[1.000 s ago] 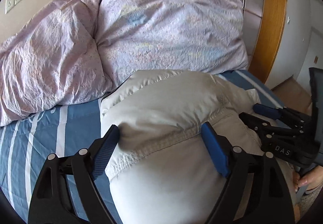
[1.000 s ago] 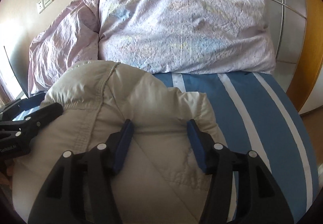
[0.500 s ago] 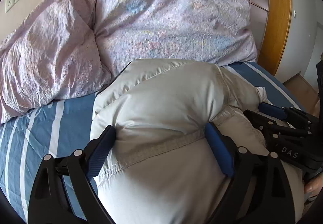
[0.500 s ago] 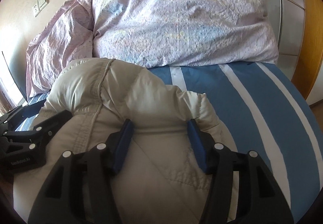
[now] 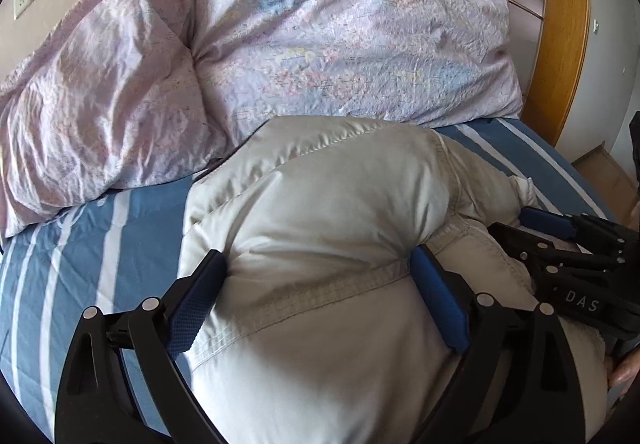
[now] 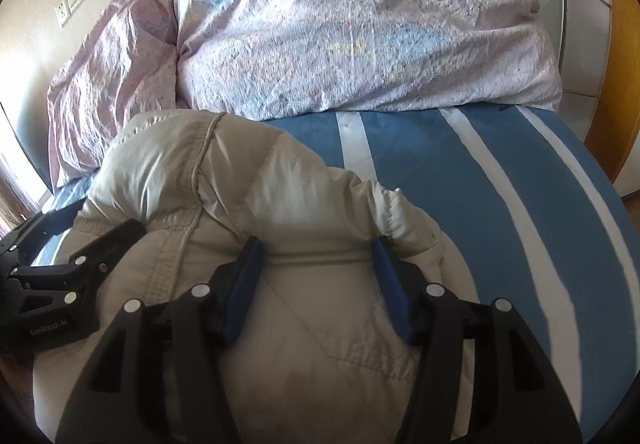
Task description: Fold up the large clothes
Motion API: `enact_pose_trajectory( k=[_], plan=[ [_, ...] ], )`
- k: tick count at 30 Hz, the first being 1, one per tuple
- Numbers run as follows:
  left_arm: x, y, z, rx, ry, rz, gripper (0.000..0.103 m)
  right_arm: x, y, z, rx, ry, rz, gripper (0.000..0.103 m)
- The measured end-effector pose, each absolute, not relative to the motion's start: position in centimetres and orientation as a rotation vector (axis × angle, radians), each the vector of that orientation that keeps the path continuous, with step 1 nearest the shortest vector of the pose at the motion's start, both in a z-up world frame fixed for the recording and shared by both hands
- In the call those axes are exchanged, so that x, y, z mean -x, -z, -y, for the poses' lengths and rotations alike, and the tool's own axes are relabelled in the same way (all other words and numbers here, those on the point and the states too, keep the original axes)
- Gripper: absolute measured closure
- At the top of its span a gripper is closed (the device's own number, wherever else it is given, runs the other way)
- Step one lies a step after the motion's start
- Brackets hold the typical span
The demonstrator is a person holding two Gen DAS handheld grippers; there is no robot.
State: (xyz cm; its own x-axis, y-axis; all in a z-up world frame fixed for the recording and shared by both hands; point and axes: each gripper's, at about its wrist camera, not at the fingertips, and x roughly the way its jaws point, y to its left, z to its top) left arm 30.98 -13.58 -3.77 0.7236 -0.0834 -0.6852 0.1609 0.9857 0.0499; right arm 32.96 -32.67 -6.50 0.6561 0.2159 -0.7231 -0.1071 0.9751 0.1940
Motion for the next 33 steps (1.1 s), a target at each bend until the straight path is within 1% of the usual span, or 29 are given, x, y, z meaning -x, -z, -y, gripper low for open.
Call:
enact_pose_trajectory(
  k=[2,5,8,15,25,30,33],
  plan=[
    [-30.3,3.2,12.8,-0.072,0.142,-0.764,0.009,-31.5,5.9,33.2,-0.168,-0.170,-0.835,0.039],
    [-29.0,2.7,11.7,-0.016,0.173,-0.785,0.009,-29.7,5.3,33.6,-0.164,-0.164,-0.834,0.037],
    [-28.2,3.1,12.2,-0.059,0.172,-0.756,0.008,-28.6,5.5,33.7,-0.148,-0.156,-0.823,0.036],
    [-29.1,4.1,13.5,-0.104,0.120,-0.751,0.003,-29.2,6.9,33.7,-0.136,-0.158,-0.789,0.035],
    [-29.2,5.2,14.4,-0.138,0.049,-0.700,0.001,-29.6,7.6,33.0,-0.087,-0.115,-0.782,0.034],
    [-29.1,4.3,14.0,-0.140,0.060,-0.725,0.001,-30.3,5.5,32.4,-0.052,-0.071,-0.874,0.033],
    [-29.2,3.1,13.5,-0.118,0.082,-0.741,0.002,-30.3,2.9,32.7,-0.127,-0.098,-0.808,0.033]
  ],
)
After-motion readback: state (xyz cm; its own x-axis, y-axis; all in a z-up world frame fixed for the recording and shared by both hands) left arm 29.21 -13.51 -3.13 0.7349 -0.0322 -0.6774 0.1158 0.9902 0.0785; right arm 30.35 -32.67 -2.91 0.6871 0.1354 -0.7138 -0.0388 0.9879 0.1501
